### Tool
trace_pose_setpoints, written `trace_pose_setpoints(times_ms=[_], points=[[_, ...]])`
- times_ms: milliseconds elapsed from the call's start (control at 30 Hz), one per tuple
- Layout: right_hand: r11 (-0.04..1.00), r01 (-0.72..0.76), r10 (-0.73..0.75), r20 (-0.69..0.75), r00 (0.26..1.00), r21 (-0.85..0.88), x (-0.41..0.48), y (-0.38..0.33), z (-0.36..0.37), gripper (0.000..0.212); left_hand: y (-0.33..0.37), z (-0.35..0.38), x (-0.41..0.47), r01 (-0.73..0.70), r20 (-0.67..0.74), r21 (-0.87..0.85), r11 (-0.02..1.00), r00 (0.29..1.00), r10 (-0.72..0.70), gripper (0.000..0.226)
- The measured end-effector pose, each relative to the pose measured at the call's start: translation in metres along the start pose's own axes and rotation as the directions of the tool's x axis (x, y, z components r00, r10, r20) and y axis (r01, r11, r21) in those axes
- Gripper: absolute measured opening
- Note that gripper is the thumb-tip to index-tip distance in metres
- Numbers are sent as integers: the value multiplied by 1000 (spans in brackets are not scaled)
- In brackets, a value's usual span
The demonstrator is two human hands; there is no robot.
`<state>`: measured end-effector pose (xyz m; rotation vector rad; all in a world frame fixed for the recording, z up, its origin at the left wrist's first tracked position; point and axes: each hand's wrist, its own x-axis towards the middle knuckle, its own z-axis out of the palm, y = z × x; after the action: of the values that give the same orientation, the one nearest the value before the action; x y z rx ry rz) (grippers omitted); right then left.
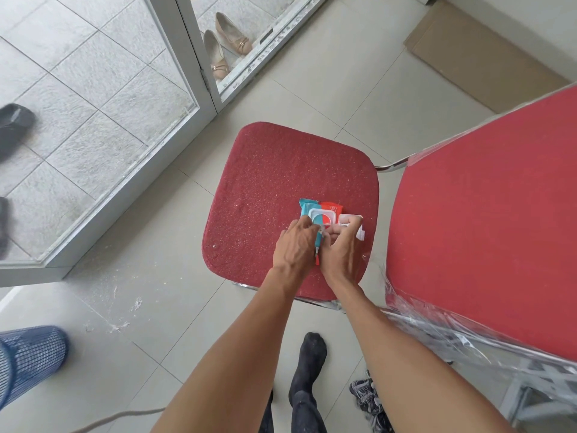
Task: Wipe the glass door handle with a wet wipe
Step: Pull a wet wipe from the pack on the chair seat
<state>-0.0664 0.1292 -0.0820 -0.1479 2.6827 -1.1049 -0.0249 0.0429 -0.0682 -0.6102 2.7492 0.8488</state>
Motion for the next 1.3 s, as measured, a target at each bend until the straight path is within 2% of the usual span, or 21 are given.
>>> trace_pose_setpoints(times_ms=[100,267,467,667,767,867,933,1000,1067,1133,1233,1300], points=[[997,-14,9,-74,997,-70,-9,6,-1,29,1,2,-2,2,-11,-11,1000,1000,-2,37],[998,-45,47,-30,998,47,-6,2,-2,46,0,5,-5,25,-21,-73,997,999,-27,36],[993,-119,119,-72,990,7,3,-6,3,46,1,6,-7,22,-11,-26,999,1000,-23,47],[977,-120,126,-25,992,176,-2,-5,-2,45,3,7,-4,68,-39,-4,998,997,-68,39],[971,-112,135,-94,986,209,-9,-12,-10,49,6,8,-3,100,-22,-14,995,995,-100,33],[971,-69,126,-244,962,229,-11,-26,-21,56,10,10,-2,143,-37,-49,988,989,-145,31],[966,-62,154,-372,915,249,-7,-32,-28,59,13,10,-2,140,-57,-55,989,988,-143,38],[932,-102,262,-452,853,349,1,-33,-37,55,14,11,-6,102,-77,-52,993,991,-106,55],[870,-212,415,-428,803,446,11,-25,-43,48,13,11,-9,81,-77,-65,995,993,-86,73],[841,-330,495,-363,789,429,16,-12,-42,43,10,12,-11,58,-49,-63,996,997,-61,77],[866,-412,484,-269,833,283,16,-4,-39,48,5,13,-14,19,-30,-36,999,999,-20,51],[841,-497,532,-164,830,215,15,-6,-41,40,3,14,-16,1,-40,-40,999,999,-3,44]])
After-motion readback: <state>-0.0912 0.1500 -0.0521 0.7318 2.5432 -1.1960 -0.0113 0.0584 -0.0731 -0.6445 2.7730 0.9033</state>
